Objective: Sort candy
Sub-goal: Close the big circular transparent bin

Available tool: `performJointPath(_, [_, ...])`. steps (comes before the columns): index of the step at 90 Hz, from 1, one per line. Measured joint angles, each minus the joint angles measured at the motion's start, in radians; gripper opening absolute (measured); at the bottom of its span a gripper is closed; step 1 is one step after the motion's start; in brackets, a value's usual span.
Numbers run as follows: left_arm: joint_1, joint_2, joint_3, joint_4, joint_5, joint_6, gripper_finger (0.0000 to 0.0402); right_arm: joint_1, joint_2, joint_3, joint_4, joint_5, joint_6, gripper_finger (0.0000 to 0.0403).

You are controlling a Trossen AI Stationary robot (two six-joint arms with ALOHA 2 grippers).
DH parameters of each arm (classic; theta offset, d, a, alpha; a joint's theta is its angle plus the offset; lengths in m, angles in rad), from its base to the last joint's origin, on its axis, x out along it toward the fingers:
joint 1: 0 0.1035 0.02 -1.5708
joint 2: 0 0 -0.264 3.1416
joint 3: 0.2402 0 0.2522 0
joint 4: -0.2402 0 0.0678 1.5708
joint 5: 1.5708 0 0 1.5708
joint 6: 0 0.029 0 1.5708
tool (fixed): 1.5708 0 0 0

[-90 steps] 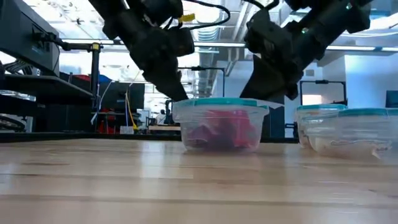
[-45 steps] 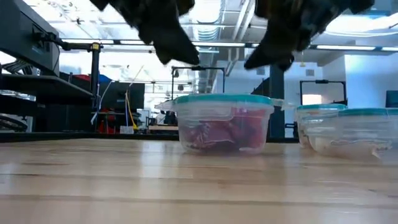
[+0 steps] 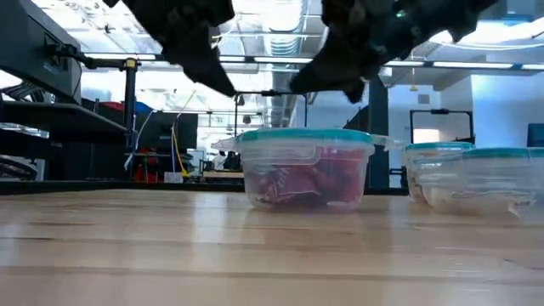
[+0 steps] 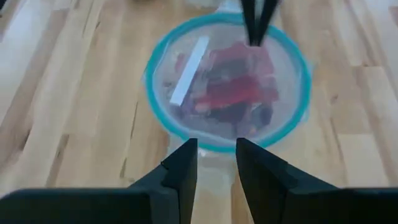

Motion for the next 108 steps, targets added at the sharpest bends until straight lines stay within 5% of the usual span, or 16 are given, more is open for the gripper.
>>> performJointPath(37, [0.076, -0.043, -0.146, 0.178, 0.148, 0.042, 0.0097, -0.003, 0.013, -0.004, 0.075, -0.004, -0.002, 0.0])
performJointPath(56, [0.129, -0.043, -0.235, 0.37, 0.276, 0.062, 0.0097, -0.015, 0.02, -0.117, 0.312, 0.001, -0.001, 0.0])
performJointPath(108, [0.154, -0.043, -0.239, 0.365, 0.275, 0.09, 0.0081, -0.014, 0.02, -0.151, 0.335, 0.068, -0.001, 0.0])
